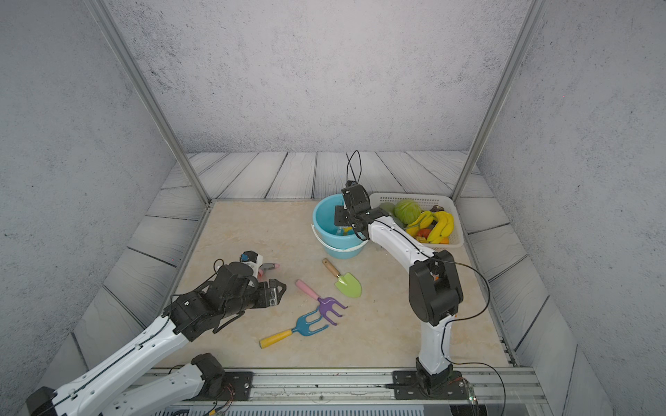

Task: Organize the gardening tools
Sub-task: Place the gardening tool in the container.

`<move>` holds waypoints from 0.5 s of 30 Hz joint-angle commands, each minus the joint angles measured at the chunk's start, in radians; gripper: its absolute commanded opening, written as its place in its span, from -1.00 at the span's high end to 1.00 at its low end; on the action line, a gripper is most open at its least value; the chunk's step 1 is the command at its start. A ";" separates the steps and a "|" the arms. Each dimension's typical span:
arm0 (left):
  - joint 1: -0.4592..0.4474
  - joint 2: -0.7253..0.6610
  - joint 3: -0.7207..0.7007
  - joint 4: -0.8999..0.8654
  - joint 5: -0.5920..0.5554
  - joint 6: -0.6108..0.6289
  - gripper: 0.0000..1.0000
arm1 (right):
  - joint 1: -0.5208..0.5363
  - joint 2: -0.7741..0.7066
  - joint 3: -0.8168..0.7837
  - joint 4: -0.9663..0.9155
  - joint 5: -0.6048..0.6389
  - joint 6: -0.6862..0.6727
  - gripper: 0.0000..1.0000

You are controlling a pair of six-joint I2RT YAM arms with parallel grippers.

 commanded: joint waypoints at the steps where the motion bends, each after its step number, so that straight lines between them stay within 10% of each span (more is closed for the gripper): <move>1: -0.003 0.019 0.013 -0.003 0.021 0.017 -0.67 | 0.000 -0.097 0.029 -0.061 0.028 0.000 -0.09; 15: -0.007 0.174 0.057 -0.196 0.105 0.022 -0.47 | 0.001 -0.578 -0.383 -0.145 -0.122 0.082 -0.15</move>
